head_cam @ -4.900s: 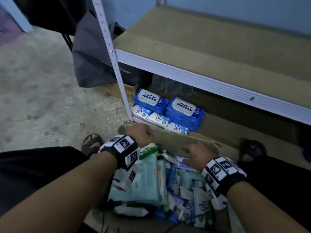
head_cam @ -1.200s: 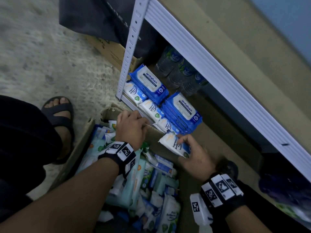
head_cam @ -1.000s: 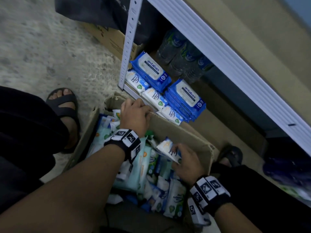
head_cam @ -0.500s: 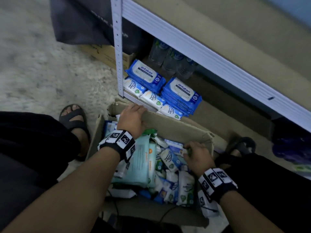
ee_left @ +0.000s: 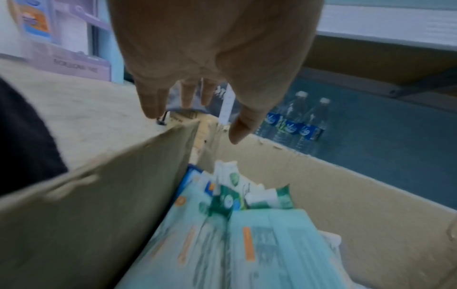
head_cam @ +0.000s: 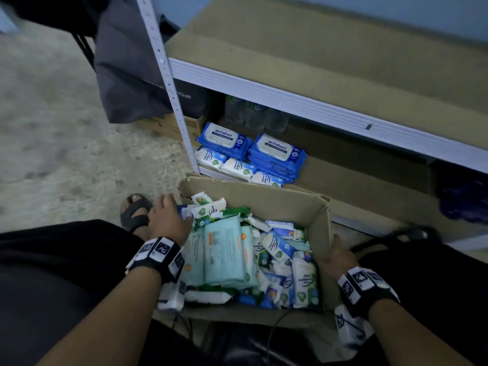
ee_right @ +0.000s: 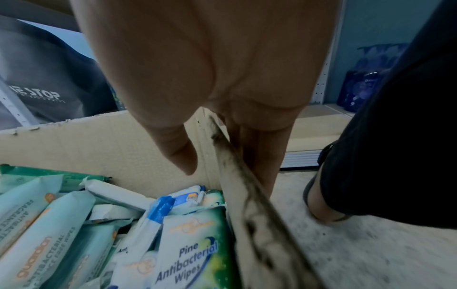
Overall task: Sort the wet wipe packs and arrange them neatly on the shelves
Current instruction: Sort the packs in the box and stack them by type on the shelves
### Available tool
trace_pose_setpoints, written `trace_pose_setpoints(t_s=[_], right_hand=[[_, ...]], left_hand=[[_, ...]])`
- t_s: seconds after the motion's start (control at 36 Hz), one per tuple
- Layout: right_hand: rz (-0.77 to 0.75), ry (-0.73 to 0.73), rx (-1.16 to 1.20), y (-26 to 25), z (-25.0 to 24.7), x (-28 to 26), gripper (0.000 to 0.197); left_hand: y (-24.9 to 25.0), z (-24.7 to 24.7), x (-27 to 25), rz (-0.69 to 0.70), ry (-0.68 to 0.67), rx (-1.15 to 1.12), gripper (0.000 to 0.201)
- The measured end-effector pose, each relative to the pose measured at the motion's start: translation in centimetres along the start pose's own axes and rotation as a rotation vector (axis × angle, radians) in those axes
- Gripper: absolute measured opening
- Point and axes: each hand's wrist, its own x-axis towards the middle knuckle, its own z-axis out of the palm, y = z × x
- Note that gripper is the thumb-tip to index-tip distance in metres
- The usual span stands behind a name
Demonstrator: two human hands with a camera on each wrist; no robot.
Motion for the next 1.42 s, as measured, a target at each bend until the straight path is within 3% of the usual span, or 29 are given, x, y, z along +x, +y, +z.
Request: trace_pose_setpoints(t_s=[0.11,0.17,0.25,0.47,0.61,0.69,0.78,0.94,1.25,1.36,1.42], right_hand=[[-0.019,-0.058,-0.051,0.1,0.3,0.8,0.056],[-0.025,-0.075,-0.086,0.2,0.3,1.2,0.044],[-0.040,-0.074,-0.098,0.7,0.5,1.8,0.041],[-0.043,-0.075,-0.030,-0.2,-0.3,0.4,0.043],[-0.038,-0.029,-0.030,-0.8,-0.3,0.2,0.033],[-0.035,-0.049,-0.012,-0.9,-0.9,0.3,0.012],[-0.013,-0.067,0.032,0.0,-1.6,0.6,0.019],[-0.018,-0.108,-0.029,1.9,-2.8,-1.2,0.010],[0.071,-0.016,0.019,8.8,-4.1,-4.7,0.039],[0.150,0.017,0.006,10.9,-5.5,-6.6,0.030],[0.190,0.031,0.014,12.3,-5.7,-7.2,0.027]], left_hand=[[-2.3,1.0,-1.5,-0.223,-0.160,-0.098,0.081],[-3.1,1.4,-1.9,-0.247,-0.267,-0.029,0.073],[-3.1,1.1,-2.1,-0.230,-0.324,0.042,0.050],[-2.9,-0.1,-1.7,-0.099,-0.311,0.077,0.023],[-2.8,-0.6,-1.7,-0.045,-0.258,0.089,0.036],[-2.6,-1.0,-1.3,-0.011,-0.287,0.164,0.038],[-2.0,-1.3,-0.7,0.039,-0.374,0.175,0.038],[-0.3,-1.0,-0.3,0.116,-0.412,0.133,0.040],[7.4,1.6,-2.1,0.306,-0.504,0.282,0.032],[10.4,2.4,-3.3,0.338,-0.570,0.322,0.022],[11.3,3.1,-3.6,0.368,-0.581,0.337,0.028]])
